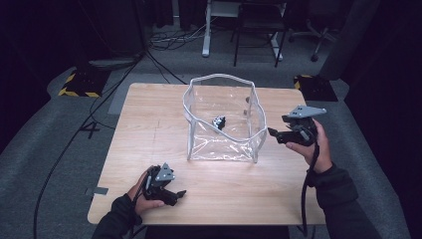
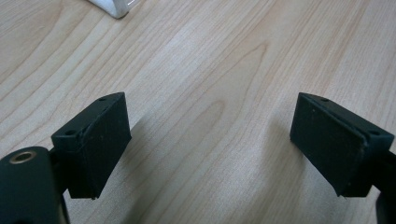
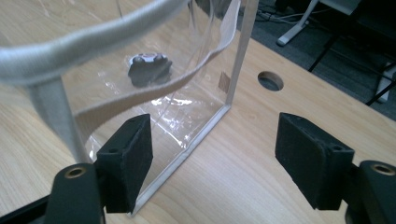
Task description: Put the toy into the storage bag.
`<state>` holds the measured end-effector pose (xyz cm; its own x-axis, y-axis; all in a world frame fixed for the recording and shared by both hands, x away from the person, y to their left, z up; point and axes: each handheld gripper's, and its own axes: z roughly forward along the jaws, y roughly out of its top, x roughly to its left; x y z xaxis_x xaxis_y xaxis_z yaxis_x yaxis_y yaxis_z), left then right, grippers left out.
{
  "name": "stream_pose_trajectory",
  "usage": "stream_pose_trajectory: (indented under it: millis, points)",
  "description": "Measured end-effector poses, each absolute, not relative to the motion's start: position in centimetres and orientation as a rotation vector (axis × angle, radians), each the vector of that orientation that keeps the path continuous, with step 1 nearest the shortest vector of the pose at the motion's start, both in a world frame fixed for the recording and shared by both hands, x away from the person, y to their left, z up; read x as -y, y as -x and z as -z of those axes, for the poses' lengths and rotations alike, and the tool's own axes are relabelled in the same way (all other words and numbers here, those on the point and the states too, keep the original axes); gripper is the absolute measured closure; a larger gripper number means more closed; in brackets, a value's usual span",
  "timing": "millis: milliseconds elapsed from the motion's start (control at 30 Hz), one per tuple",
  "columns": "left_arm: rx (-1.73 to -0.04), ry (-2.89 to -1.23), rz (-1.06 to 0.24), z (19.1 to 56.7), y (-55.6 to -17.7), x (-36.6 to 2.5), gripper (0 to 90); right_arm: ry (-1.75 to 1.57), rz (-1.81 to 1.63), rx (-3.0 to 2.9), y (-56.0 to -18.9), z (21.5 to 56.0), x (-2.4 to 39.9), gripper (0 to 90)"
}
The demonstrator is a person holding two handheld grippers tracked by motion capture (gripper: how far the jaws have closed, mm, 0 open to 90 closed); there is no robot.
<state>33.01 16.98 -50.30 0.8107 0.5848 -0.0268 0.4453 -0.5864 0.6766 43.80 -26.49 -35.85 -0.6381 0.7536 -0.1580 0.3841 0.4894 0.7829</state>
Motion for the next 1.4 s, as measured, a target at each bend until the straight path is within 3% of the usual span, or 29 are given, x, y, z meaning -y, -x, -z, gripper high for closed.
stream_pose_trajectory:
  millis: [1400]
  points:
    - [-0.755, -2.293, -0.257, 50.3, -33.0, -17.0, 12.4, -0.979, -0.853, -2.344, -41.9, 43.4, 27.6, 27.9]
